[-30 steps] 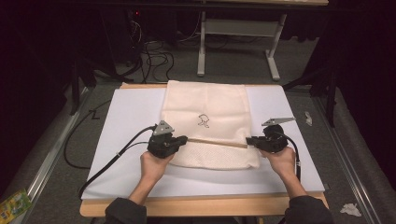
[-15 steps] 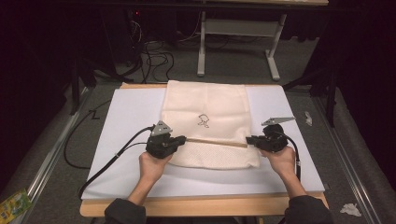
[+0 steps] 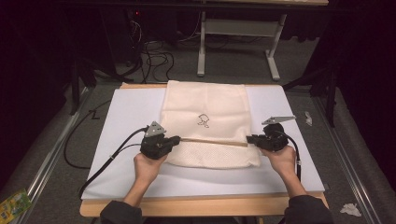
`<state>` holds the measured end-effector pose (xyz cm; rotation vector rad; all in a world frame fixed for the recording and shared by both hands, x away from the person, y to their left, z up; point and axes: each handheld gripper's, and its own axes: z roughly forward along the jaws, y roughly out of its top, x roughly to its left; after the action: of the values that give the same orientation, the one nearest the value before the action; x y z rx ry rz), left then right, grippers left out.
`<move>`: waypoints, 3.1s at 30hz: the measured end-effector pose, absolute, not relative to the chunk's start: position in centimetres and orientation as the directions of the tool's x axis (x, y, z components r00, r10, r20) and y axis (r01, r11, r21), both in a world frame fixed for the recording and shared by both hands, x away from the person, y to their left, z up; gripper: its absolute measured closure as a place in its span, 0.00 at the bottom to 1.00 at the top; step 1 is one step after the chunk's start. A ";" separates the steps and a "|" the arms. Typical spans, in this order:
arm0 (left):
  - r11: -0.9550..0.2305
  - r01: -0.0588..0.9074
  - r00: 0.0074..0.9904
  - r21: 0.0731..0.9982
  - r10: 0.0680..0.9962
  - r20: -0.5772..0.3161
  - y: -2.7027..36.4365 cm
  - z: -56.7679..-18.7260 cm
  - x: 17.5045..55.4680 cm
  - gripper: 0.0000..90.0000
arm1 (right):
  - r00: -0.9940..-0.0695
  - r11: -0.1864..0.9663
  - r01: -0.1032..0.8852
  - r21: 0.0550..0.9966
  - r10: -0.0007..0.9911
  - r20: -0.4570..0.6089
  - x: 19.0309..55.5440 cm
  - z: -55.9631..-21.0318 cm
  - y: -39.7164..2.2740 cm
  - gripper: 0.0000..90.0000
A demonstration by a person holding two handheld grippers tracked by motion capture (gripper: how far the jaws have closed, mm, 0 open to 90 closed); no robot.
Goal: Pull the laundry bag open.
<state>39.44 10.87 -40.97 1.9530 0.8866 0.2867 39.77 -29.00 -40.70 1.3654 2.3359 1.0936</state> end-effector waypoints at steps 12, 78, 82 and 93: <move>-0.270 0.474 0.685 0.838 0.711 -0.159 12.4 -40.8 39.5 0.97 | -0.532 0.289 0.658 0.695 0.832 0.158 39.8 -40.6 -29.3 0.96; -0.262 0.490 0.624 0.832 0.772 -0.124 16.5 -40.2 39.2 0.97 | -0.520 0.285 0.651 0.703 0.843 0.139 39.7 -40.4 -29.4 0.96; -0.268 0.490 0.619 0.829 0.777 -0.116 16.8 -40.2 39.2 0.97 | -0.516 0.281 0.652 0.704 0.845 0.141 39.7 -40.4 -29.5 0.96; -0.253 0.505 0.600 0.825 0.790 -0.125 18.0 -40.2 39.2 0.97 | -0.513 0.282 0.653 0.703 0.847 0.136 39.7 -40.4 -29.7 0.96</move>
<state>39.19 17.99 -40.19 1.9199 1.0349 0.3956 39.68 -29.70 -40.38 1.3775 2.2897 1.0582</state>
